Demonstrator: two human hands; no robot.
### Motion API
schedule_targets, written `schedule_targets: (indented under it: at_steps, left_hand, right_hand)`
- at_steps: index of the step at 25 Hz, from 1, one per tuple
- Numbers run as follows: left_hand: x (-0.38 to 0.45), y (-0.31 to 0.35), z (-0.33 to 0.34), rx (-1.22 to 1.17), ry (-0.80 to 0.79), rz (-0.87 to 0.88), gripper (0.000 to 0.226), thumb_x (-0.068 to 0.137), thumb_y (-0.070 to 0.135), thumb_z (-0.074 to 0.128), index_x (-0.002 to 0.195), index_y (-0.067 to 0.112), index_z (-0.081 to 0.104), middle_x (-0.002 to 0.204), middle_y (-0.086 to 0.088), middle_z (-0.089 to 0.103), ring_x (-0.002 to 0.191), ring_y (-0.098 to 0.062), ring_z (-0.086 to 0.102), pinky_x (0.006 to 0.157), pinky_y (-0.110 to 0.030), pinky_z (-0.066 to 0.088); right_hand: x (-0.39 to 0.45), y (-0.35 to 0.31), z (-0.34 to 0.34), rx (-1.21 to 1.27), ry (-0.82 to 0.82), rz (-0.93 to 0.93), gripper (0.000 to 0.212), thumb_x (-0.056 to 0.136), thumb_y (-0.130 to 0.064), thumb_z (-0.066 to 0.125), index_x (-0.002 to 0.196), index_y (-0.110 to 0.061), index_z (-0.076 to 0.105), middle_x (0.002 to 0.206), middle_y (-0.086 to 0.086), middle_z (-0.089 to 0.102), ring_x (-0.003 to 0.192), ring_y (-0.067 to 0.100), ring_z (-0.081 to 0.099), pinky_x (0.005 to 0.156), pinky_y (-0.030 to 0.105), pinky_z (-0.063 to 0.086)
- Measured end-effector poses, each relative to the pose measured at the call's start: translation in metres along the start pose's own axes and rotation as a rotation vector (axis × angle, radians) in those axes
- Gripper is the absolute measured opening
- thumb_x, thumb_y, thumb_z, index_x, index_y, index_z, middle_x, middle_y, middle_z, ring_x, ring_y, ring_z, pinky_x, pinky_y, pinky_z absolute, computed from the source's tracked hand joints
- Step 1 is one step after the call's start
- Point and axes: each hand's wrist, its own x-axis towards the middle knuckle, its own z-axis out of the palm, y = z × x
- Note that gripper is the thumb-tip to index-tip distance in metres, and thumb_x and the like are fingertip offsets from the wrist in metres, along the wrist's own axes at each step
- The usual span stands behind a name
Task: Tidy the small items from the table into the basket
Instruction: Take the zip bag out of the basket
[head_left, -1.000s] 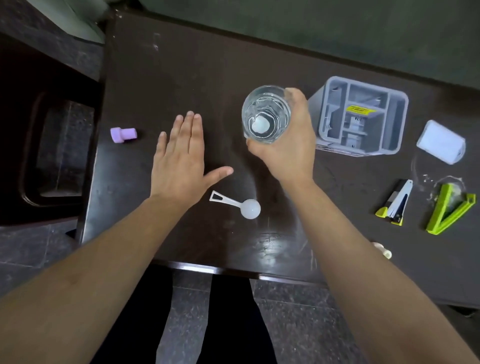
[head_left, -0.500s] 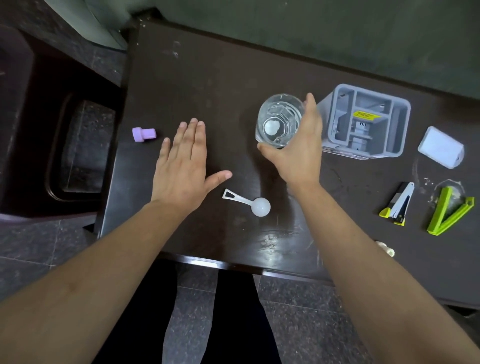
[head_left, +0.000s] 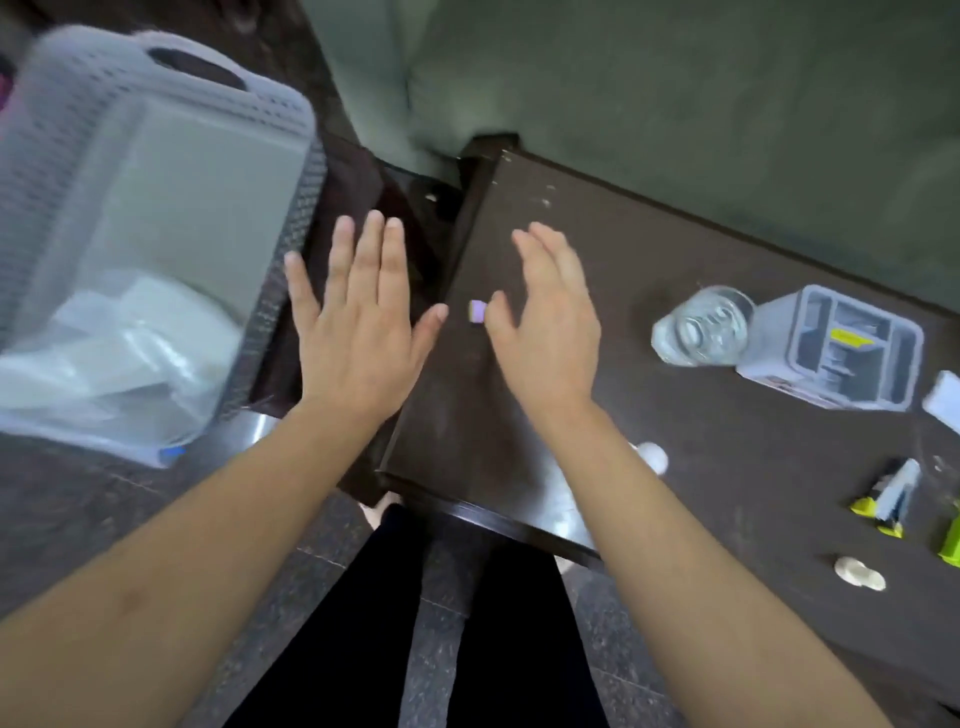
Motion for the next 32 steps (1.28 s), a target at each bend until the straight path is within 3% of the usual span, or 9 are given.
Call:
schedule_targets:
  at_steps: [3,5,9,12,16,20,22,26,32]
  left_hand:
    - [-0.006,-0.067,-0.028,0.034,0.098,-0.22,0.07,0.094,0.041,0.039,0.149,0.008,0.011,0.157,-0.014,0.02,0.146,-0.032,0.01,0.111,-0.061,0.0]
    - [-0.008,-0.119,-0.041,0.06,0.069,-0.366,0.07,0.094,0.041,0.038,0.149,0.009,0.009,0.157,-0.014,0.017,0.146,-0.031,0.007,0.111,-0.061,0.0]
    - [-0.01,-0.22,-0.042,0.109,-0.186,-0.664,0.072,0.093,0.055,0.027,0.149,0.012,0.012,0.157,-0.013,0.02,0.145,-0.032,0.01,0.113,-0.061,0.001]
    - [-0.011,-0.25,-0.028,0.207,-0.411,-0.699,0.078,0.09,0.064,0.016,0.149,0.013,0.016,0.15,-0.015,0.035,0.14,-0.034,0.025,0.113,-0.06,0.0]
    - [-0.006,-0.258,-0.021,0.211,-0.382,-0.664,0.078,0.09,0.064,0.007,0.143,0.011,0.03,0.118,-0.023,0.062,0.127,-0.04,0.042,0.111,-0.059,-0.007]
    - [0.0,-0.255,-0.024,0.185,-0.288,-0.633,0.066,0.093,0.058,0.02,0.108,0.005,0.057,0.096,-0.024,0.066,0.116,-0.042,0.047,0.112,-0.062,-0.005]
    - [0.005,-0.253,-0.029,0.185,-0.238,-0.627,0.064,0.094,0.056,0.024,0.101,0.004,0.061,0.097,-0.022,0.065,0.115,-0.043,0.045,0.111,-0.063,-0.003]
    - [0.023,-0.234,-0.046,0.157,-0.14,-0.642,0.062,0.094,0.054,0.025,0.102,0.006,0.063,0.106,-0.024,0.061,0.115,-0.044,0.042,0.109,-0.063,0.009]
    - [0.049,-0.142,-0.07,0.068,-0.055,-0.391,0.063,0.089,0.057,0.025,0.104,0.007,0.062,0.106,-0.026,0.054,0.111,-0.045,0.041,0.104,-0.063,0.025]
  right_hand:
    - [-0.006,-0.072,0.045,0.064,-0.093,-0.165,0.047,0.083,-0.008,0.061,0.129,-0.006,0.056,0.139,0.008,0.051,0.134,0.024,0.043,0.105,0.032,0.037]
    - [-0.004,-0.115,0.071,0.085,-0.162,-0.287,0.044,0.084,-0.007,0.059,0.128,-0.004,0.056,0.136,0.01,0.054,0.13,0.024,0.047,0.103,0.027,0.036]
    - [0.016,-0.185,0.133,-0.077,-0.613,-0.375,0.043,0.096,-0.019,0.049,0.136,-0.004,0.045,0.139,0.014,0.048,0.127,0.028,0.046,0.102,0.034,0.035]
    - [0.024,-0.202,0.171,-0.253,-0.808,-0.262,0.036,0.1,-0.027,0.043,0.124,-0.002,0.046,0.125,0.021,0.055,0.115,0.036,0.052,0.089,0.037,0.041]
    - [0.026,-0.199,0.195,-0.255,-0.855,-0.157,0.04,0.1,-0.033,0.041,0.127,-0.004,0.047,0.127,0.019,0.051,0.116,0.034,0.051,0.091,0.036,0.042]
    - [0.029,-0.199,0.206,-0.171,-0.904,-0.122,0.032,0.096,-0.028,0.048,0.113,-0.003,0.057,0.114,0.013,0.062,0.107,0.031,0.057,0.082,0.034,0.045]
    - [0.032,-0.198,0.203,-0.083,-0.874,-0.122,0.026,0.091,-0.024,0.053,0.103,-0.004,0.064,0.101,0.009,0.067,0.097,0.03,0.062,0.077,0.035,0.05]
    - [0.039,-0.193,0.169,0.267,-0.841,0.031,0.021,0.089,-0.014,0.055,0.101,-0.004,0.069,0.095,0.011,0.071,0.089,0.028,0.067,0.082,0.043,0.054]
    - [0.025,-0.133,0.069,0.665,-0.63,0.223,0.015,0.093,-0.01,0.054,0.099,-0.015,0.067,0.101,0.018,0.07,0.085,0.023,0.066,0.074,0.039,0.052]
